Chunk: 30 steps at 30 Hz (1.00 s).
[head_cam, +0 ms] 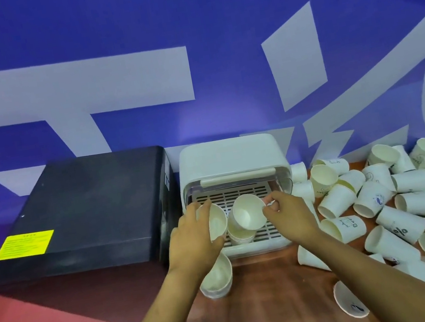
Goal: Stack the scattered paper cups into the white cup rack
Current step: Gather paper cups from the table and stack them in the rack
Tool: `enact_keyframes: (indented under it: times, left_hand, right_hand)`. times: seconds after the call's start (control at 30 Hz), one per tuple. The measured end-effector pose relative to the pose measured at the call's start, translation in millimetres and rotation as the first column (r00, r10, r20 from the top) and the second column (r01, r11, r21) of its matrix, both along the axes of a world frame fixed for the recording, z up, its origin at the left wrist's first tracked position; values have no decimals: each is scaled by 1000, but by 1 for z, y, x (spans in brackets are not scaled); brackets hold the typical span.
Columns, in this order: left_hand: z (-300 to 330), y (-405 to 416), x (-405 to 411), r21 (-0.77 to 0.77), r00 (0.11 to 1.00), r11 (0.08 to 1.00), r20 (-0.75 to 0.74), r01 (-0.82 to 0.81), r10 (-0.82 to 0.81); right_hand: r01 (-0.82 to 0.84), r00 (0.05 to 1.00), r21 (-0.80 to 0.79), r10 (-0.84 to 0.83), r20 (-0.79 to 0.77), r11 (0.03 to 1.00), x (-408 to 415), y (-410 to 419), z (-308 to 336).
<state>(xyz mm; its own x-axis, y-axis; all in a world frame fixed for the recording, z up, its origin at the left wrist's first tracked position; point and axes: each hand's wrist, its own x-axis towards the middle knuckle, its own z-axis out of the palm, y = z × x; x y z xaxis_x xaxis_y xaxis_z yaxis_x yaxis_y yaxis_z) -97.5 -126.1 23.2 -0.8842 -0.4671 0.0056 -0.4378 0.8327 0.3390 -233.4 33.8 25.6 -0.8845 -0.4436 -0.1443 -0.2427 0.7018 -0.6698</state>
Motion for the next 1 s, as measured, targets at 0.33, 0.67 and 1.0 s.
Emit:
enact_keyframes:
  times: [0.33, 0.67, 1.0]
  left_hand:
    - [-23, -12, -16, 39, 990, 999, 143, -18, 12]
    - [-42, -19, -26, 70, 948, 997, 317, -20, -3]
    - [-46, -22, -27, 127, 943, 991, 334, -34, -11]
  right_hand:
    - [-53, 996, 66, 48, 75, 996, -14, -14, -30]
    - [-133, 987, 106, 123, 101, 985, -15, -17, -51]
    - [-180, 974, 152, 155, 166, 972, -16, -9, -59]
